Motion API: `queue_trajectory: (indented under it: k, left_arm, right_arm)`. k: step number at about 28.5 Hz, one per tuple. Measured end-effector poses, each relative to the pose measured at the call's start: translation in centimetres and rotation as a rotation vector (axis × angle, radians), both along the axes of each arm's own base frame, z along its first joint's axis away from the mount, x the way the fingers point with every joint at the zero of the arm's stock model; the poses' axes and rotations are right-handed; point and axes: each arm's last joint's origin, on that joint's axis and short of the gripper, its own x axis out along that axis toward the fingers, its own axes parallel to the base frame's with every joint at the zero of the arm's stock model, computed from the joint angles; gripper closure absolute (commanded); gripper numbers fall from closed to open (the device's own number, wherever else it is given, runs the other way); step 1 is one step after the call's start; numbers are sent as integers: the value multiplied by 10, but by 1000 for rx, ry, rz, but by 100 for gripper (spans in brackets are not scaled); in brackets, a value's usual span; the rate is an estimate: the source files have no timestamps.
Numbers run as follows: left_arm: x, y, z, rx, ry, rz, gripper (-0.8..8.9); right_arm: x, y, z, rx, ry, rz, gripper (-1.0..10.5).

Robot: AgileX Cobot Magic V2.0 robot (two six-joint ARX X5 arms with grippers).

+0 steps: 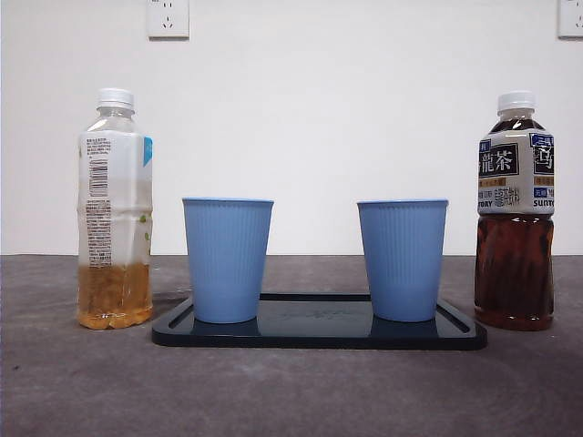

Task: Pour the drink into the cup

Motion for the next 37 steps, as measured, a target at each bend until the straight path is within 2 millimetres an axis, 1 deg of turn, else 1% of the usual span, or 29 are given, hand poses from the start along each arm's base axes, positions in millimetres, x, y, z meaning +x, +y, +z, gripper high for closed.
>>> queue_trajectory:
  k: [4, 7, 10, 13, 18, 21, 24, 27, 31, 32, 33, 35, 36, 37]
  left_arm:
    - [-8, 0, 30, -1, -16, 0, 804]
    - [-13, 0, 49, 9, 3, -7, 804]
    - [-18, -1, 70, 48, 26, -40, 804]
    - [-20, -3, 86, 96, 88, -122, 804]
    - [-18, -6, 96, 169, 236, -282, 804]
    - [-15, -8, 101, 200, 323, -365, 804]
    - [-11, -10, 105, 223, 380, -442, 804]
    - [-9, -11, 106, 238, 419, -492, 804]
    - [-9, -12, 106, 263, 422, -519, 797]
    - [-9, -13, 106, 266, 420, -521, 748]
    - [-9, -13, 106, 269, 419, -522, 658]
    - [-9, -13, 106, 271, 419, -523, 438]
    - [-9, -13, 106, 271, 419, -523, 384]
    - [-9, -13, 106, 271, 420, -523, 375]
  right_arm:
    - [-9, 1, 29, 5, -75, 0, 938]
    - [-15, 1, 47, 6, -67, 0, 938]
    - [-19, 1, 64, -3, -24, 14, 938]
    - [-22, 3, 80, -31, 43, 73, 938]
    - [-24, 6, 101, -110, 189, 176, 938]
    - [-22, 7, 108, -154, 267, 245, 938]
    - [-22, 8, 111, -181, 340, 308, 938]
    - [-22, 10, 107, -199, 414, 370, 938]
    - [-25, 12, 99, -224, 509, 423, 936]
    - [-25, 12, 99, -232, 503, 428, 922]
    - [-25, 12, 99, -237, 501, 430, 858]
    - [-25, 12, 100, -242, 494, 430, 605]
    - [-25, 12, 100, -243, 490, 430, 552]
    - [-25, 12, 100, -243, 488, 430, 552]
